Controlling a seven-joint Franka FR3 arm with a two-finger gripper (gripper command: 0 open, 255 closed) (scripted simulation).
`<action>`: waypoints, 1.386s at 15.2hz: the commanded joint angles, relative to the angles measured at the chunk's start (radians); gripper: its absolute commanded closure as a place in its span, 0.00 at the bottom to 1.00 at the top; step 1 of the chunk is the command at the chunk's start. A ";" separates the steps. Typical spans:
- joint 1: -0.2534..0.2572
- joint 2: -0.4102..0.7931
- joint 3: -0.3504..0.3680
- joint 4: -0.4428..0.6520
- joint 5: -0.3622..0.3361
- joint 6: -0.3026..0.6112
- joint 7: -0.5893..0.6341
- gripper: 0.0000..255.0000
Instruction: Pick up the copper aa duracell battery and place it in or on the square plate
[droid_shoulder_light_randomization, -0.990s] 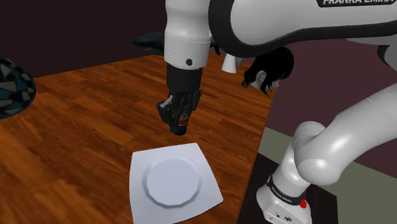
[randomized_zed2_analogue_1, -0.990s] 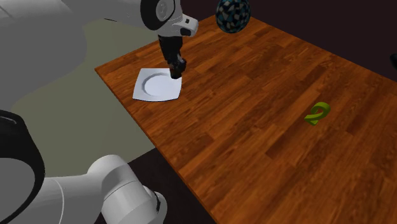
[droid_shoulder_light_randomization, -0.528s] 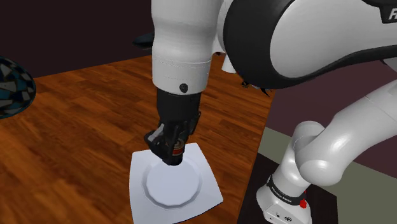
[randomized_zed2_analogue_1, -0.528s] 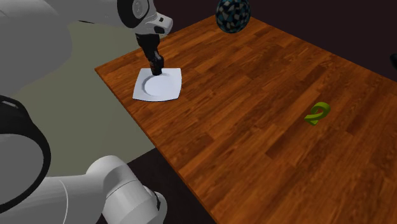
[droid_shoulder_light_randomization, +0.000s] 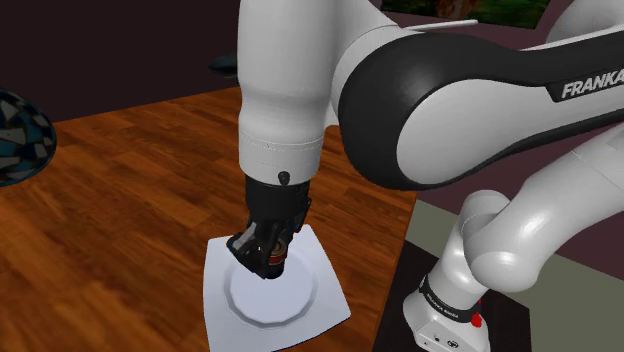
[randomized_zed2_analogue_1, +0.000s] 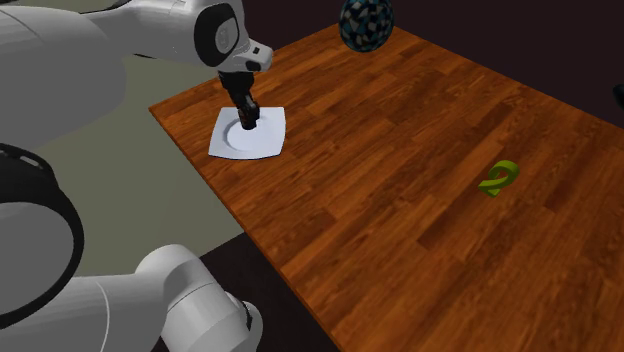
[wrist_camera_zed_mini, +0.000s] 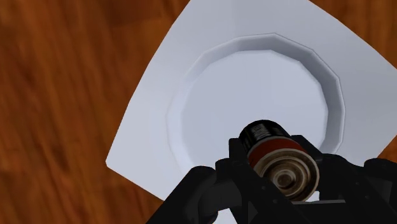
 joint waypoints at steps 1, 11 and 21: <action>0.001 0.005 0.007 -0.022 0.001 0.027 0.002 1.00; 0.001 0.009 0.011 -0.037 0.002 0.046 0.003 0.00; -0.003 -0.008 -0.014 0.075 -0.006 -0.083 0.002 0.00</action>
